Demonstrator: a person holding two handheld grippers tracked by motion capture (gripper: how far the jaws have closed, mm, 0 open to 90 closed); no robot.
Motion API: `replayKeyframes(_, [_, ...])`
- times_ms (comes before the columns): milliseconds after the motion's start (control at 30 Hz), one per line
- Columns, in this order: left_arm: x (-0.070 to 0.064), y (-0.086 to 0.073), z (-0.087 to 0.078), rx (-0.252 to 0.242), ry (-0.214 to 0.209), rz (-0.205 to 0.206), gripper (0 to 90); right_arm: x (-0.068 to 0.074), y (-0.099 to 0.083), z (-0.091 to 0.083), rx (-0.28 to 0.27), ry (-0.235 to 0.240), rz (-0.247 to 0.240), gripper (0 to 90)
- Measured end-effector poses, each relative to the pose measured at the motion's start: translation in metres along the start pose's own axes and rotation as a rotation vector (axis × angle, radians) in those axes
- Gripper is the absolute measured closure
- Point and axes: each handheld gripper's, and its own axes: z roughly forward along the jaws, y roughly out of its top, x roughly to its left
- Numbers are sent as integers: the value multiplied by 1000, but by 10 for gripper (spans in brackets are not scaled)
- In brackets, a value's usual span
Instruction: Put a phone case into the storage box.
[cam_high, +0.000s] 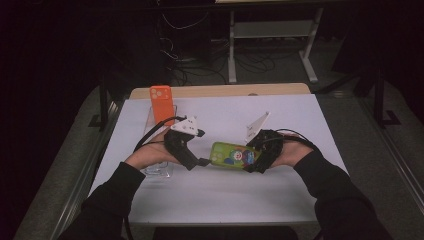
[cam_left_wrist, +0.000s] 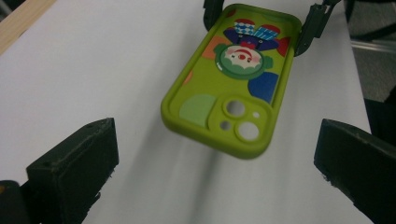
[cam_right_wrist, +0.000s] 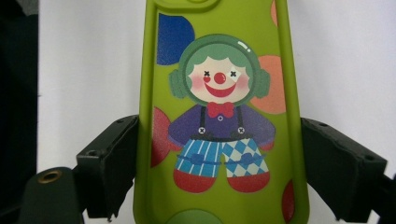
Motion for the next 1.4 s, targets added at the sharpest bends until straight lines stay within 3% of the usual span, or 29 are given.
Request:
replayKeyframes(233, [-6, 12, 13, 53, -95, 86, 0, 7, 11, -3, 12, 28, -54, 154])
replayKeyframes(367, [-10, 12, 24, 104, -112, 123, 0, 11, 17, -2, 10, 42, -76, 154])
replayKeyframes(600, [-14, 11, 32, 128, -147, 131, 0, 14, 24, -4, 8, 56, -104, 153])
replayKeyframes(800, [-14, 11, 34, 146, -152, 148, 41, 16, 28, -5, 12, 69, -99, 153])
replayKeyframes(1133, [-15, 11, 36, 135, -161, 154, 132, 16, 31, -7, -6, 70, -104, 153])
replayKeyframes(1400, [-17, 12, 36, 155, -173, 147, 152, 16, 31, -7, -6, 87, -111, 149])
